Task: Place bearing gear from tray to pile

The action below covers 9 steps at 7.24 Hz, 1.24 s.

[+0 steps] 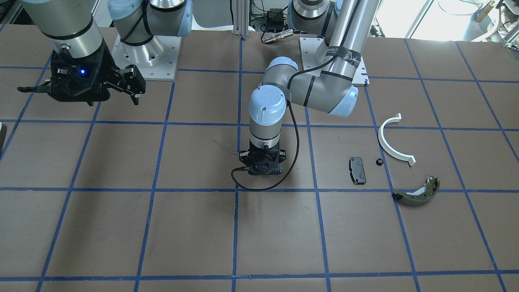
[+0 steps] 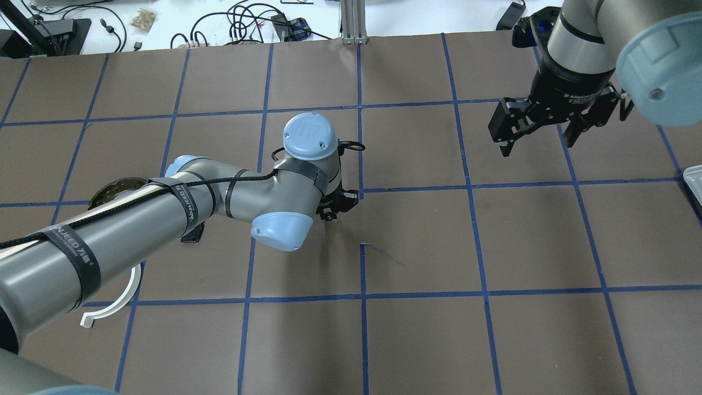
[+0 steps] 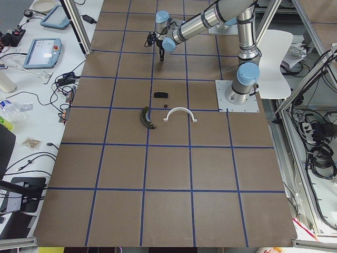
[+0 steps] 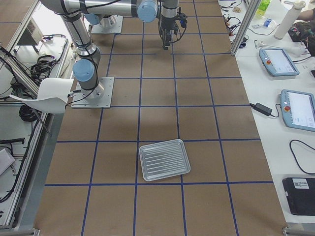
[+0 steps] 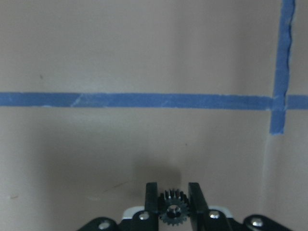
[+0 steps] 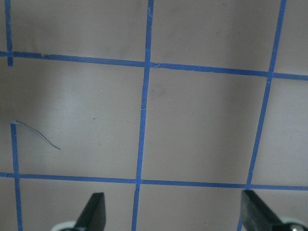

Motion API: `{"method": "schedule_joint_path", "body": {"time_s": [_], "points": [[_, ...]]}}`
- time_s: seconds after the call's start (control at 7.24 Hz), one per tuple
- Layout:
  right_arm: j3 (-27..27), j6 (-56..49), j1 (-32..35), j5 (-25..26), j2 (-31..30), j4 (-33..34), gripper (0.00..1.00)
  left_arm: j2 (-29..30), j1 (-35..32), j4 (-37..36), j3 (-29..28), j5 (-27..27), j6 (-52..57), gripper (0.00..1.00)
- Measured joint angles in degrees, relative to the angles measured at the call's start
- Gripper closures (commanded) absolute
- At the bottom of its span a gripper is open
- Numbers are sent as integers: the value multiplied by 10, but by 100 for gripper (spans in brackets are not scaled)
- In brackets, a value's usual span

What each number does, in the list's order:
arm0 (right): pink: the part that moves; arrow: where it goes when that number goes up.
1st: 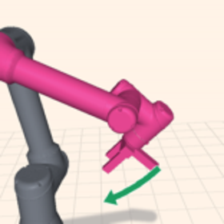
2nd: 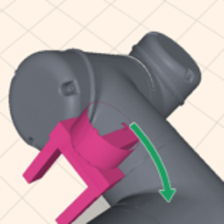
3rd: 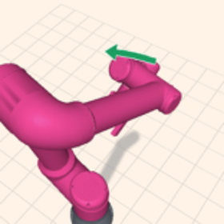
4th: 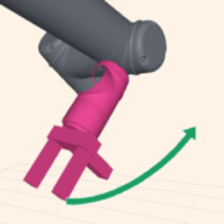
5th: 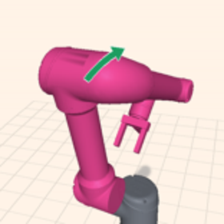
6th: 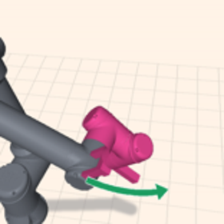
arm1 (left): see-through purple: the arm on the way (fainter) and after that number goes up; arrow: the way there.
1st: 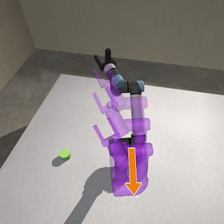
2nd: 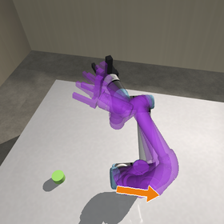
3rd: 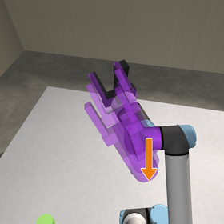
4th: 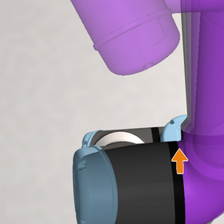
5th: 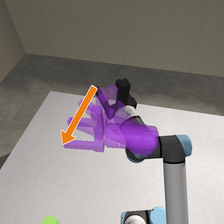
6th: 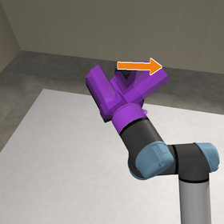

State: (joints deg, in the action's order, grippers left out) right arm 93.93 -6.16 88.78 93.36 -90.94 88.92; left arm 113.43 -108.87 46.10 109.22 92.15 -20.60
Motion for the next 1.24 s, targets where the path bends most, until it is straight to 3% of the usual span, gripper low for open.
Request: {"method": "schedule_joint_path", "body": {"time_s": [0.28, 0.97, 1.24], "points": [[9, -1, 2, -4, 9, 6, 0, -35, 43, 6, 23, 32, 27, 100], [28, -7, 7, 2, 16, 7, 0, -123, 295, 5, 129, 45, 314, 100], [38, -11, 7, 2, 13, 9, 0, -131, 354, 0, 153, 43, 367, 100]]}}
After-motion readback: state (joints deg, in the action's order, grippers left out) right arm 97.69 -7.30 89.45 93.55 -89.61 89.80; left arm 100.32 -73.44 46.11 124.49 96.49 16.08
